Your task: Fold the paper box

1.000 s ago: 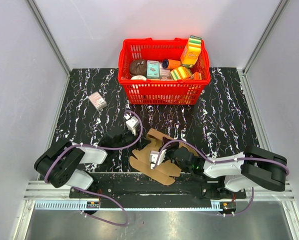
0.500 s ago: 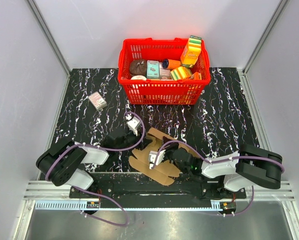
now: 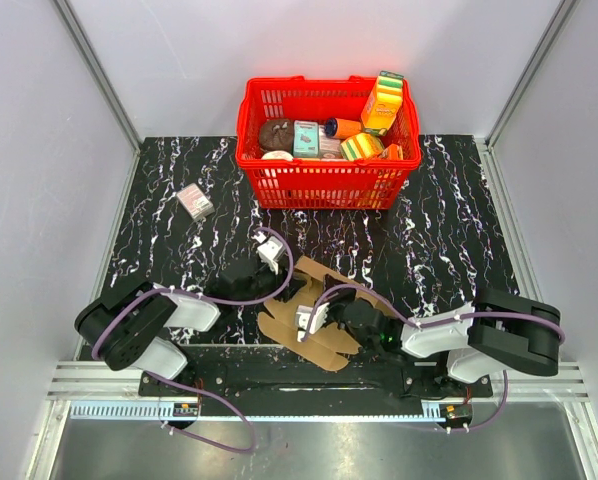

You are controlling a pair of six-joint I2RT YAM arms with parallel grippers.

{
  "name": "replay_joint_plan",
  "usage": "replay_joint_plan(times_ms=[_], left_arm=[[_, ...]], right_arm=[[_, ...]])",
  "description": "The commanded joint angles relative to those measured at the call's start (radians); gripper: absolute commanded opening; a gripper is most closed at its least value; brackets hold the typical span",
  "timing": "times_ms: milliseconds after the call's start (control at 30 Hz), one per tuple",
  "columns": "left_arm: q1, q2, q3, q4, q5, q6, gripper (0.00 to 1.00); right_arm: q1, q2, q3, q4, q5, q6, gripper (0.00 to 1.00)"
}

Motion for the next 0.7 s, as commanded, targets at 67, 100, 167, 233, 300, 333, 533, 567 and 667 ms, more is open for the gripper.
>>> replay_joint_plan(times_ms=[67, 100, 167, 233, 300, 333, 533, 567, 667], left_arm=[[-0.01, -0.006, -0.008, 0.083, -0.035, 0.011, 0.55], [-0.012, -0.006, -0.01, 0.083, -0.036, 0.011, 0.55], [-0.013, -0.004, -0.011, 0.087, -0.045, 0.011, 0.55], [-0.015, -0.003, -0.014, 0.092, -0.05, 0.011, 0.55], [-0.015, -0.001, -0.017, 0.098, -0.056, 0.011, 0.55], [-0.016, 0.002, -0.02, 0.106, -0.062, 0.011, 0.55], [-0.019, 0.006, -0.025, 0.109, -0.075, 0.016, 0.55], [-0.019, 0.005, -0.025, 0.109, -0.073, 0.016, 0.55], [-0.022, 0.006, -0.027, 0.109, -0.079, 0.017, 0.55]], right_arm=[[0.026, 0.035, -0.002, -0.006, 0.014, -0.006, 0.0], [0.028, 0.039, -0.002, -0.004, 0.023, -0.008, 0.0], [0.032, 0.042, -0.002, -0.001, 0.031, -0.016, 0.0], [0.042, 0.051, -0.004, 0.007, 0.047, -0.023, 0.0], [0.054, 0.065, -0.005, 0.014, 0.065, -0.028, 0.0], [0.061, 0.074, -0.007, 0.029, 0.077, -0.034, 0.0], [0.095, 0.119, -0.007, 0.074, 0.122, -0.043, 0.0], [0.097, 0.128, -0.007, 0.085, 0.132, -0.043, 0.0], [0.108, 0.14, -0.007, 0.1, 0.142, -0.04, 0.0]])
